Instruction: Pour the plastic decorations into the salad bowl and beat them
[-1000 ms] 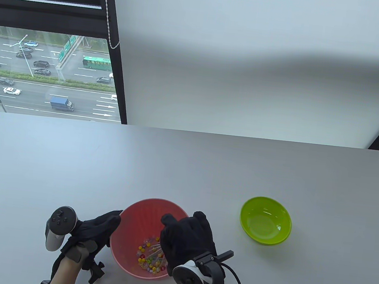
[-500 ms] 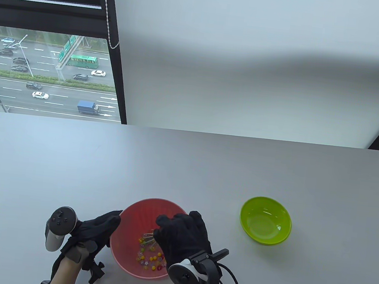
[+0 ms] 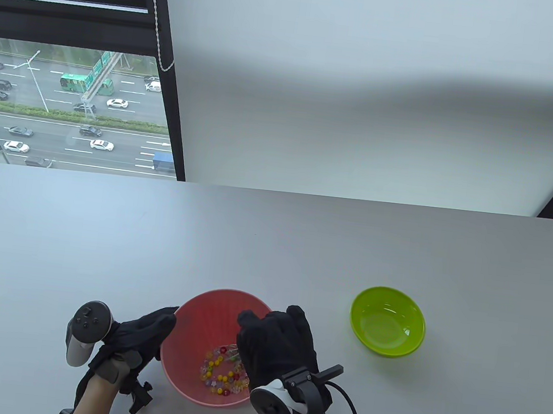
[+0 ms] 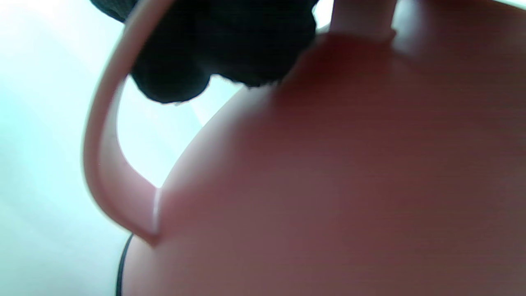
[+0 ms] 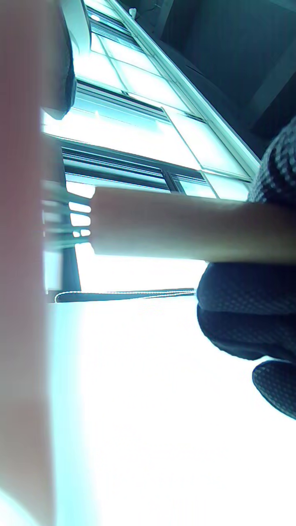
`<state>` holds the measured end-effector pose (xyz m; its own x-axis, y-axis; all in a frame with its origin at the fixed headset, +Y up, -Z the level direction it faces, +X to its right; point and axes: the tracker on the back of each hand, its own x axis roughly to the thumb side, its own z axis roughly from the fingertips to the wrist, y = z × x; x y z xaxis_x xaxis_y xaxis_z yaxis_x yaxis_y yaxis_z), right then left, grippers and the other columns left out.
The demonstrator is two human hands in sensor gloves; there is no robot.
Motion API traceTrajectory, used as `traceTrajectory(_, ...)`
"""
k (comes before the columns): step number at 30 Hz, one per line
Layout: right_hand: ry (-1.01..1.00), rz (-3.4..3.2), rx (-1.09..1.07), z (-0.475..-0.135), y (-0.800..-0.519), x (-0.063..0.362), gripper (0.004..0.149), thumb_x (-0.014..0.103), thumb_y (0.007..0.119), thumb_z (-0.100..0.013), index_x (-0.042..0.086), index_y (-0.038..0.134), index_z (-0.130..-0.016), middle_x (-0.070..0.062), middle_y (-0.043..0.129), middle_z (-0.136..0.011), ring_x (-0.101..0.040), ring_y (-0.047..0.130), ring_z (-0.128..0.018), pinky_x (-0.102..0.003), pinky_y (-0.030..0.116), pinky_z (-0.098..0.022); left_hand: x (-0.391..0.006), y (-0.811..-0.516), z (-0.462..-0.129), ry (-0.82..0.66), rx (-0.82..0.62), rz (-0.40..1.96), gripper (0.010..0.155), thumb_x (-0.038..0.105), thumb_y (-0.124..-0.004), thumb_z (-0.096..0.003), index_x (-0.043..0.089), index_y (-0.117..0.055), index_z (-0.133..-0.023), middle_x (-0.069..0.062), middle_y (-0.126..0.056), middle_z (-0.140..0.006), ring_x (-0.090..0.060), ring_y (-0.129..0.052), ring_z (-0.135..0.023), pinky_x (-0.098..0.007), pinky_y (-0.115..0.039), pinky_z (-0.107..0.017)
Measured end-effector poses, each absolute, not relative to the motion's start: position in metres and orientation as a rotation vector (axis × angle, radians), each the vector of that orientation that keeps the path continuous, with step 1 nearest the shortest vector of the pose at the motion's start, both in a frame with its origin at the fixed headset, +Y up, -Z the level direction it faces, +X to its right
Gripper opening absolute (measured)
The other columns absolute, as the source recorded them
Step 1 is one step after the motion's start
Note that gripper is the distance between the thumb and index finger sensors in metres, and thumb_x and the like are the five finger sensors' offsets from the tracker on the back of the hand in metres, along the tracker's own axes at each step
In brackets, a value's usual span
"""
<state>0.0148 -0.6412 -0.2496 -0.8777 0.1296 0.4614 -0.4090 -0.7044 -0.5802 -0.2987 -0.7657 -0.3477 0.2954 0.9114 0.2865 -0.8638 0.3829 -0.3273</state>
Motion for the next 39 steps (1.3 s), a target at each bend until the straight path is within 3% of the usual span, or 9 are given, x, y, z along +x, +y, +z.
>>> traceTrajectory(6,-0.904,2.506,0.566,-0.251,-0.640,0.018,0.041,0.048,0.068,-0.058,0.030,0.066,-0.095,0.008,0.091,-0.060,-0.024,0.090,-0.065,-0.054,0.061,-0.070,-0.299,-0.766,-0.347,-0.463,-0.118,1.184,0.079,0.069,-0.058,-0.0561,0.004,-0.075,-0.096,-0.002,-0.094,-0.039,-0.033,-0.095,-0.054,-0.062,-0.057,-0.071)
traceTrajectory(13,-0.809,2.478,0.587,-0.254,-0.646,0.011,0.042,0.049,0.070,-0.059,0.029,0.067,-0.095,0.007,0.091,-0.067,-0.025,0.090,-0.070,-0.054,0.061,-0.071,-0.299,-0.765,-0.347,-0.462,-0.114,1.182,0.079,0.069,-0.058,-0.0561,0.004,-0.076,-0.096,-0.002,-0.094,-0.039,-0.033,-0.095,-0.054,-0.062,-0.057,-0.071)
traceTrajectory(23,-0.950,2.616,0.609,-0.251,-0.649,0.004,0.042,0.050,0.068,-0.058,0.033,0.063,-0.096,0.008,0.088,-0.076,-0.025,0.086,-0.079,-0.053,0.058,-0.073,-0.299,-0.765,-0.347,-0.462,-0.113,1.181,0.079,0.069,-0.058,-0.0562,0.004,-0.076,-0.096,-0.002,-0.094,-0.039,-0.033,-0.095,-0.054,-0.062,-0.057,-0.071)
traceTrajectory(39,-1.038,2.598,0.542,-0.250,-0.639,0.020,0.040,0.049,0.070,-0.059,0.033,0.065,-0.095,0.009,0.090,-0.065,-0.023,0.088,-0.071,-0.052,0.059,-0.073,-0.299,-0.765,-0.347,-0.462,-0.115,1.183,0.079,0.069,-0.057,-0.0562,0.004,-0.075,-0.096,-0.002,-0.094,-0.039,-0.033,-0.095,-0.054,-0.062,-0.057,-0.071)
